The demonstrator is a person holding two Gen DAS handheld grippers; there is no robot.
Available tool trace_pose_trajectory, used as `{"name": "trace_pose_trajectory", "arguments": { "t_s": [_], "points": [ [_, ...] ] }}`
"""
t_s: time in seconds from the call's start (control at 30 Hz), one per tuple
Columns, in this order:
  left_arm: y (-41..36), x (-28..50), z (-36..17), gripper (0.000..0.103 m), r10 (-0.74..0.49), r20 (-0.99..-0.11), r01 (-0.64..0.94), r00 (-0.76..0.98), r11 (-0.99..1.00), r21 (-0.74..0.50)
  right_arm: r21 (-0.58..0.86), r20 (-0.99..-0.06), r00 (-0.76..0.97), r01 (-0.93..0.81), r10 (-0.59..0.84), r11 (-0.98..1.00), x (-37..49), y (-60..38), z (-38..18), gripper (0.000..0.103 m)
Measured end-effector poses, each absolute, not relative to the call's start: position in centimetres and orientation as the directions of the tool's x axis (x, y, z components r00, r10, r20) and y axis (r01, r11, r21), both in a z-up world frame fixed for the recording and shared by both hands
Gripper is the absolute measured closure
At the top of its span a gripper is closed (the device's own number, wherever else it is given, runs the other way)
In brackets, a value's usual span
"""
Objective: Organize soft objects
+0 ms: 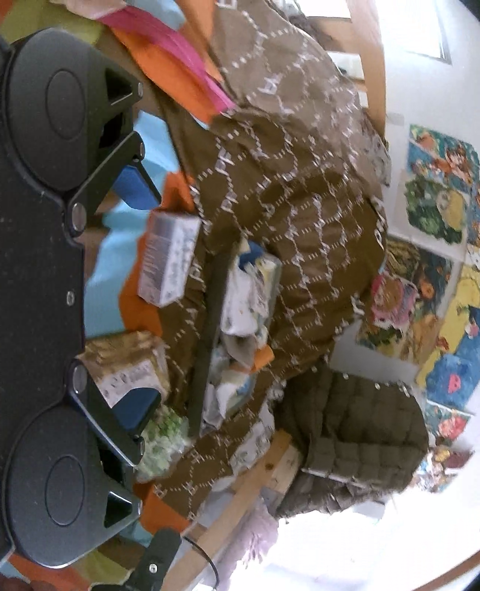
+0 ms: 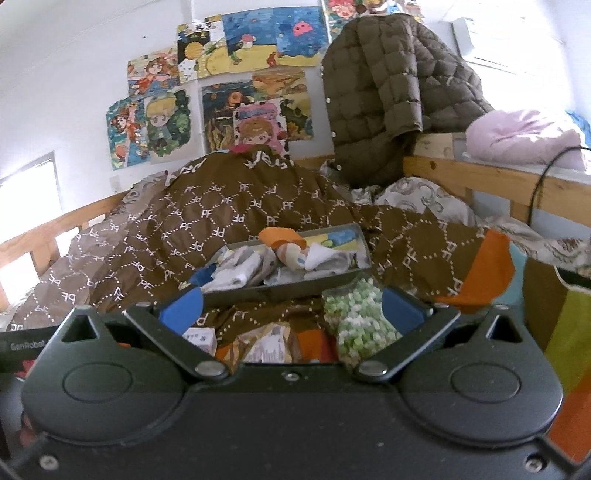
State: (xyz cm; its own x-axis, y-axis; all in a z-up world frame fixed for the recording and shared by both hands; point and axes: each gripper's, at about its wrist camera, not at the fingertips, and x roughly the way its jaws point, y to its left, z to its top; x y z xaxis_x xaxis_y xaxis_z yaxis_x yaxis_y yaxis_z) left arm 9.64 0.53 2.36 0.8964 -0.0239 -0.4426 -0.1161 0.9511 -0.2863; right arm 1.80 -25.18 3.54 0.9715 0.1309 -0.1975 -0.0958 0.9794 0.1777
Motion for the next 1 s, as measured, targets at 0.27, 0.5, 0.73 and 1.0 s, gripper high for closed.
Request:
{"name": "trace_pose_trajectory", "arguments": {
  "t_s": [0.27, 0.5, 0.73, 1.0],
  "points": [
    [0.1, 7.7, 1.2, 0.001, 0.016, -0.464, -0.158, 0.885, 0.950, -0.269, 0.213, -0.216, 0.970, -0.066, 0.113, 0.975, 0.3, -25.6, 2.0, 0.000],
    [-1.2, 6.9, 1.0, 0.001, 0.026, -0.470, -0.147, 0.882, 0.964, -0.221, 0.225, -0.261, 0.960, -0.039, 0.099, 0.974, -0.9, -25.9, 1.0, 0.000],
    [-2.4, 6.6, 0.5, 0.001, 0.044, -0.496, -0.143, 0.867, 0.976, -0.163, 0.221, -0.341, 0.936, -0.007, 0.084, 0.975, -1.7, -25.5, -0.5, 0.000],
    [-3.3, 6.6, -0.1, 0.001, 0.113, -0.524, -0.153, 0.844, 0.988, -0.032, 0.189, -0.405, 0.911, 0.002, 0.076, 0.982, -0.9, -24.6, -1.8, 0.000]
  ]
}}
